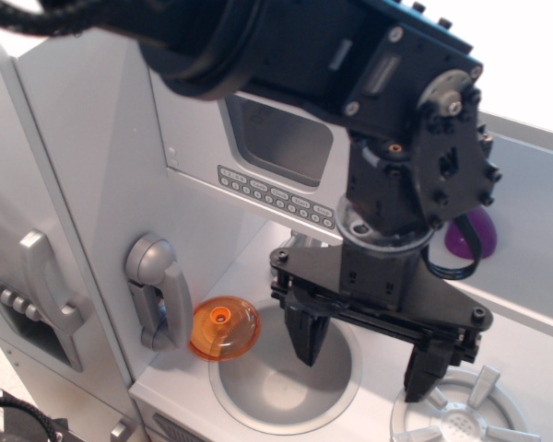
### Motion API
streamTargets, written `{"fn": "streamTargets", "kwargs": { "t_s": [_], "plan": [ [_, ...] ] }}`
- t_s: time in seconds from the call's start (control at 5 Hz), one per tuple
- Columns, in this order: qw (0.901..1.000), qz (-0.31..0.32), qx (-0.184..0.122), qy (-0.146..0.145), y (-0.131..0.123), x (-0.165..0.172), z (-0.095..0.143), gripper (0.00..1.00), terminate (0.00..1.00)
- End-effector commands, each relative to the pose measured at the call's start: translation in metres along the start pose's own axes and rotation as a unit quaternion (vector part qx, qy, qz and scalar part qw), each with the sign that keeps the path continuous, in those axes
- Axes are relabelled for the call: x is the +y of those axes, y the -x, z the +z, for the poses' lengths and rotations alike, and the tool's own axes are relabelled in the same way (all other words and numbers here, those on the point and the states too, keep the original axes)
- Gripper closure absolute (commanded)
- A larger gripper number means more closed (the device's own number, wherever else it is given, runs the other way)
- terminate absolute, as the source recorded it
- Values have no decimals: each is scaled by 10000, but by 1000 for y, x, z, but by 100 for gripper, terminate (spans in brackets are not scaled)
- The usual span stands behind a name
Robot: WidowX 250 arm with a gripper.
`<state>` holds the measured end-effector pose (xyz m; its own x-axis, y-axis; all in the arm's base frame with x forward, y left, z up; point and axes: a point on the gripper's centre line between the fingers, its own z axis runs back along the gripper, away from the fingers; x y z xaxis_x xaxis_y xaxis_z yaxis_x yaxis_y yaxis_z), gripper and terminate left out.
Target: Open microwave
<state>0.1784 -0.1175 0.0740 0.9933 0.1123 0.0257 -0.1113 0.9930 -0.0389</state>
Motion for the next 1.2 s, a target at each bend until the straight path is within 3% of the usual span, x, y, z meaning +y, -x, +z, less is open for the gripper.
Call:
{"fn": "streamTargets", "kwargs": {
  "t_s": [0.0, 0.2, 0.4, 0.6, 1.0],
  "plan": [
    [10000, 0, 0, 0, 0, 0, 0, 0, 0],
    [9985, -242, -493, -42, -10, 17, 1, 0, 0],
    [9966, -140, -811, 102, -32, 28, 17, 0, 0],
    [9941, 5, -1034, 341, -53, 30, 34, 0, 0],
    [9912, 184, -1187, 552, -96, 14, 40, 0, 0]
  ]
}}
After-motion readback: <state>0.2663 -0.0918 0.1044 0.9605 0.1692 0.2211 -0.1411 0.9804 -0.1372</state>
